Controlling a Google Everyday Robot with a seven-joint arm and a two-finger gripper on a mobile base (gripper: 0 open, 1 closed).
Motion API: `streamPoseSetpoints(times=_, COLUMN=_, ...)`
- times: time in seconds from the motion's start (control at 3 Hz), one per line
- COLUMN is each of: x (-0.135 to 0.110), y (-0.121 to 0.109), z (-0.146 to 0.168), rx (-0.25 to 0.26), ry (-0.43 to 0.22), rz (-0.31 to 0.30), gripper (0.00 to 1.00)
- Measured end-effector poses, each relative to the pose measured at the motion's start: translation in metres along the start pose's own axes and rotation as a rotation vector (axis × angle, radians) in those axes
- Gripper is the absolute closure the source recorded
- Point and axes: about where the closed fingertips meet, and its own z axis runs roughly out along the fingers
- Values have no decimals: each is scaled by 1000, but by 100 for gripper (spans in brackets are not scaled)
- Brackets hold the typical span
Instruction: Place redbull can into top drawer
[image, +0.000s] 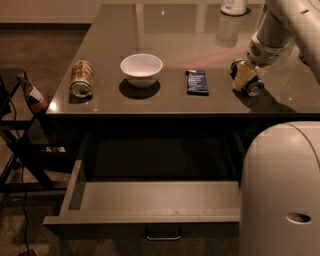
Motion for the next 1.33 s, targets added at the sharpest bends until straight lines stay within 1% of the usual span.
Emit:
streamPoseSetpoints(times=0.67, x=0, y=0, z=0, rx=0, ry=0, rz=0, gripper=89)
streamPoseSetpoints(times=1.0, x=0, y=0, z=0, rx=0, ry=0, rz=0, gripper=100)
streamPoseSetpoints(times=1.33, x=0, y=0, z=0, rx=0, ry=-1, rz=0, gripper=100)
